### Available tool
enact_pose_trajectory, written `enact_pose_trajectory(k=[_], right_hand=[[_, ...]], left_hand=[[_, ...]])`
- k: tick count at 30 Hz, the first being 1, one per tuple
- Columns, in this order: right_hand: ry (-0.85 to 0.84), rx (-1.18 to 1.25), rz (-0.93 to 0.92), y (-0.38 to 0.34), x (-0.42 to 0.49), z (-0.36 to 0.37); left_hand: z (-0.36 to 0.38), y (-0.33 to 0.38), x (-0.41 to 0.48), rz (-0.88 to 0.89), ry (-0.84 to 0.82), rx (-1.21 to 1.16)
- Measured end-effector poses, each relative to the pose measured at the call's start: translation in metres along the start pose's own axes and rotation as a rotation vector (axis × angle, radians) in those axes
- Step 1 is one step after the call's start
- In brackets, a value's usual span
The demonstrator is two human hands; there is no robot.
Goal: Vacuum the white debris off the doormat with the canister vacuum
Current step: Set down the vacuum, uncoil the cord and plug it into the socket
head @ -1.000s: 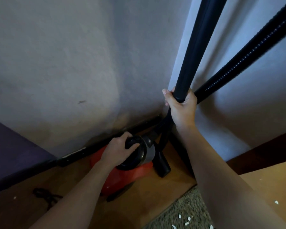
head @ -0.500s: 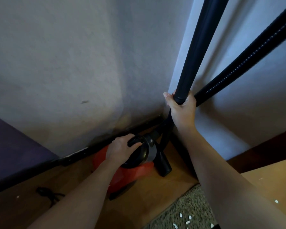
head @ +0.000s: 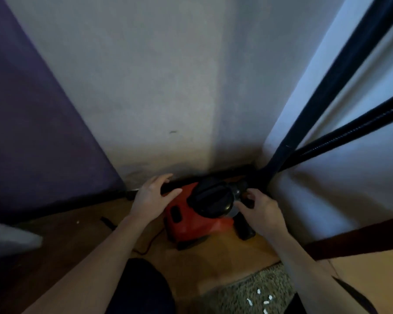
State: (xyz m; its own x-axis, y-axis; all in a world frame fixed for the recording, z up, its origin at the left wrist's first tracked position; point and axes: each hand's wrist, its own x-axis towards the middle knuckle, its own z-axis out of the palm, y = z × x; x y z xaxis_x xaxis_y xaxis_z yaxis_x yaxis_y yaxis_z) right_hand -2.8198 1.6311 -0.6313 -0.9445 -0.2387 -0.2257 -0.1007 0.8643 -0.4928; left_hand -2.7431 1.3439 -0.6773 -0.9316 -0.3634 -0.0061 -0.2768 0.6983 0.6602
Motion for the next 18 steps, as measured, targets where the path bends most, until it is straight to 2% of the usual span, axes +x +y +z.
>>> enact_pose_trajectory(k=[6, 9, 13, 18], right_hand=[[-0.023, -0.185, -0.622, -0.052, 0.014, 0.049], [-0.054, -0.257, -0.846, -0.079, 0.018, 0.078], [-0.149, -0.294, -1.024, -0.106, 0.01, 0.133], [-0.264, -0.327, -1.154, -0.117, -0.004, 0.209]], left_hand=[[-0.038, -0.074, -0.067, -0.205, 0.11, 0.006], [-0.043, -0.101, -0.097, -0.302, 0.135, 0.014], [-0.042, -0.129, -0.136, -0.413, 0.153, -0.008], [-0.033, -0.175, -0.209, -0.591, 0.176, -0.053]])
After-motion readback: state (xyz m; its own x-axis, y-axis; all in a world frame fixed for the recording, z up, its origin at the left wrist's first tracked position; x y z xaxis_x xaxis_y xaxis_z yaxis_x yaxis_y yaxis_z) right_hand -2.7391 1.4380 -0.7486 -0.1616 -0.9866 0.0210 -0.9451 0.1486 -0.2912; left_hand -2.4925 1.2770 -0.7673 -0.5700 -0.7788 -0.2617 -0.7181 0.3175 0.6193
